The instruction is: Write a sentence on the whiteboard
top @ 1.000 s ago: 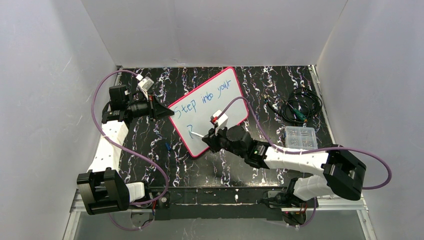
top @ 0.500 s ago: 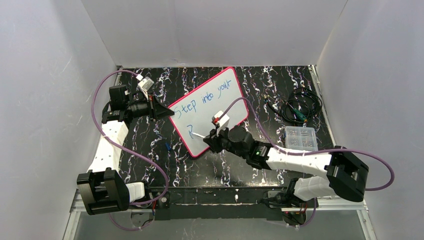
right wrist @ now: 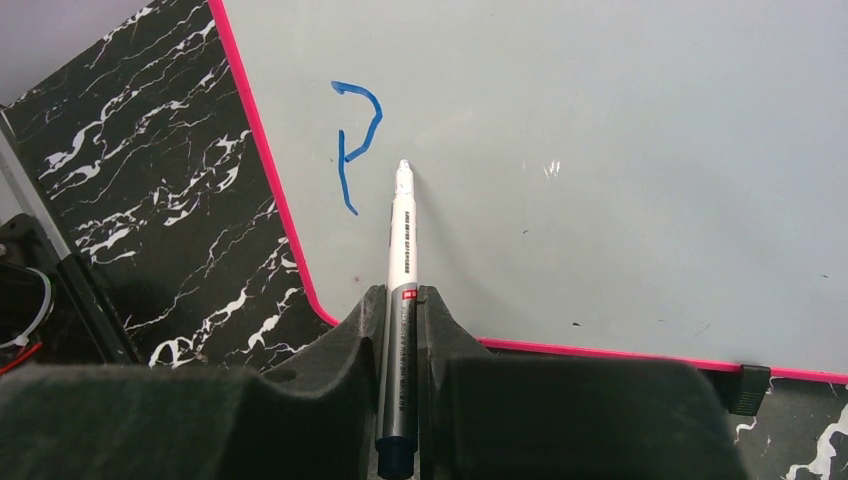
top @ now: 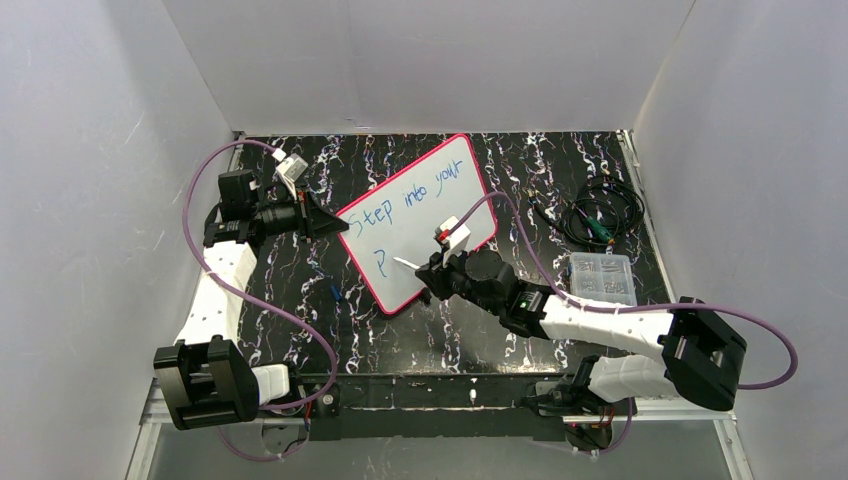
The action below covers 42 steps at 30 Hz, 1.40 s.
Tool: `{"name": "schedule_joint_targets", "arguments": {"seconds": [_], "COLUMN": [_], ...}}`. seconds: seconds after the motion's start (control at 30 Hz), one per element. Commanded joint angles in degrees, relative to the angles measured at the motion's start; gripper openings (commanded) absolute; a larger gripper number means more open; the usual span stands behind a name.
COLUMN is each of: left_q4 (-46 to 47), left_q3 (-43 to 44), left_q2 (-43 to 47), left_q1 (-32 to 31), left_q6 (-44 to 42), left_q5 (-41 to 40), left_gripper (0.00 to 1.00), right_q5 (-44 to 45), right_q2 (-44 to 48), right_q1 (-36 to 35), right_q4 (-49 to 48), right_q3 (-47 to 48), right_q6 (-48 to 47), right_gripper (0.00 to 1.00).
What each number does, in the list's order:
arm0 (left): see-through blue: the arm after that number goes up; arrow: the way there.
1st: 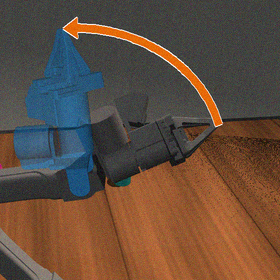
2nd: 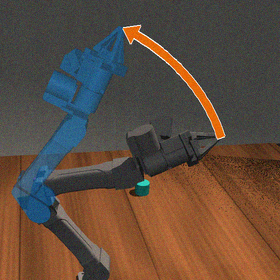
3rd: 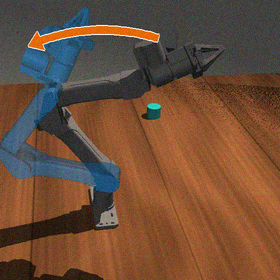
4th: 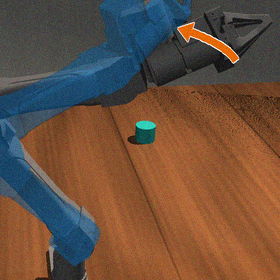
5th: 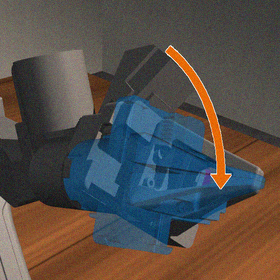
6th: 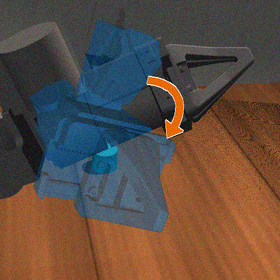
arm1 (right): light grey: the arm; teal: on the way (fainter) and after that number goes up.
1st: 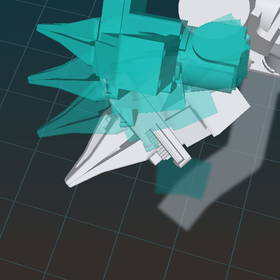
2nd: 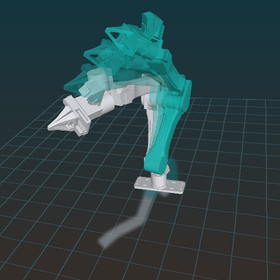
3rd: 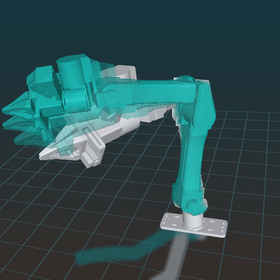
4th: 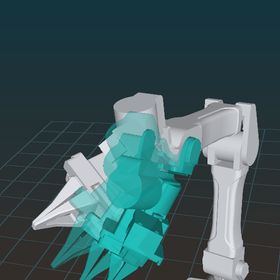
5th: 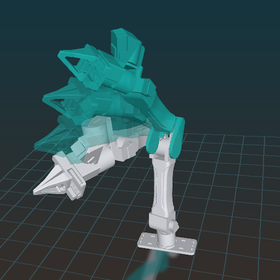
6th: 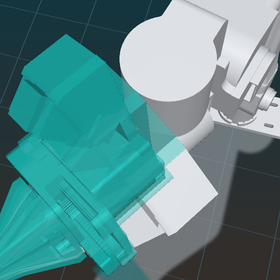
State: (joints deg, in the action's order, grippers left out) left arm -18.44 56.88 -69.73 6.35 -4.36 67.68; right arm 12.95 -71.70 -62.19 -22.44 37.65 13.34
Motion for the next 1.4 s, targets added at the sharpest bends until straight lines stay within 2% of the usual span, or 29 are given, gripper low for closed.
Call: {"name": "schedule_joint_targets", "arguments": {"seconds": [0.0, 0.5, 0.83, 1.37], "left_q4": [-1.4, -1.3, -1.3, -1.3], "left_q3": [0.5, 0.5, 0.5, 0.4], "left_q2": [2.2, 2.1, 2.2, 2.2], "left_q1": [-0.8, -0.8, -0.8, -0.8], "left_q6": [-1.4, -1.4, -1.4, -1.4], "left_q5": [4.1, 4.1, 4.1, 4.1], "left_gripper": [0.0, 0.0, 0.0, 0.0], "right_q5": [0.5, 1.3, -2.7, 2.1], "right_q2": [0.2, -3.7, -4.4, -0.9], "right_q1": [0.3, 0.5, 0.4, 0.4], "right_q4": [-1.7, -4.1, -1.7, 2.4], "right_q3": [0.5, 3.3, 3.1, 0.2], "right_q6": [-0.5, -2.3, -2.1, -1.5], "right_gripper": [0.01, 0.01, 0.01, 0.01]}}
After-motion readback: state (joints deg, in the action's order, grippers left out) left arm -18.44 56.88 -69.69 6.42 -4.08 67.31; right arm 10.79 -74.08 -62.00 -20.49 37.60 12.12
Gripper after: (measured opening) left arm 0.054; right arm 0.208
